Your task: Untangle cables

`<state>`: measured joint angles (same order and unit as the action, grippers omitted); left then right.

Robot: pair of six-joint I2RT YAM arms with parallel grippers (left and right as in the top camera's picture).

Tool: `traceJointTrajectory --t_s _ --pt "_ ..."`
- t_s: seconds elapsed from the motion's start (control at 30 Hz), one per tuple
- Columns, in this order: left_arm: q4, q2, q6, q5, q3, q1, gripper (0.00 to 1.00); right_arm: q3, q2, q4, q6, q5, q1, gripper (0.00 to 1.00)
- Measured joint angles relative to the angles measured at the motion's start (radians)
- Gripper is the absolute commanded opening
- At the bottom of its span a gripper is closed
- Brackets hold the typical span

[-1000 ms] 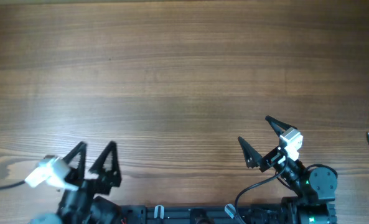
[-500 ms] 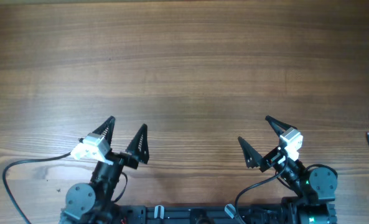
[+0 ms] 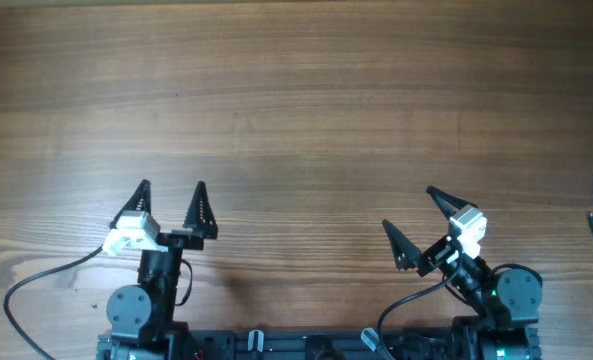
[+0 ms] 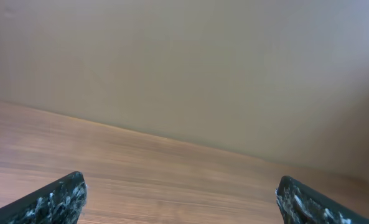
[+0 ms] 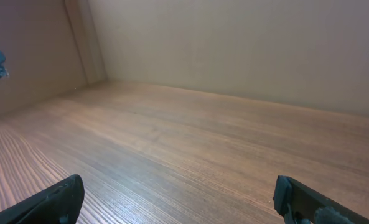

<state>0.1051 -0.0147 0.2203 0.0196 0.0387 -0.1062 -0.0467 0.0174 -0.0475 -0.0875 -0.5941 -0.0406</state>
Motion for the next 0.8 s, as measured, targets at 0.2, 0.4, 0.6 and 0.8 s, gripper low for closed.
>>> traceJointTrajectory --t_s 0.2,0.4,0.6,0.8 --pt "-0.121 0.001 -0.032 -0.023 -0.024 0.058 1.00 0.000 0.000 0.000 0.000 0.000 0.000 1.00" --pt "-0.180 0.001 -0.087 -0.029 -0.026 0.077 1.00 0.000 0.000 0.000 0.000 0.000 0.000 1.00" --pt "-0.180 0.001 -0.144 -0.030 -0.026 0.077 1.00 0.000 0.000 0.000 0.000 0.000 0.000 1.00" --pt "-0.180 0.001 -0.160 -0.030 -0.026 0.077 1.00 0.000 0.000 0.000 0.000 0.000 0.000 1.00"
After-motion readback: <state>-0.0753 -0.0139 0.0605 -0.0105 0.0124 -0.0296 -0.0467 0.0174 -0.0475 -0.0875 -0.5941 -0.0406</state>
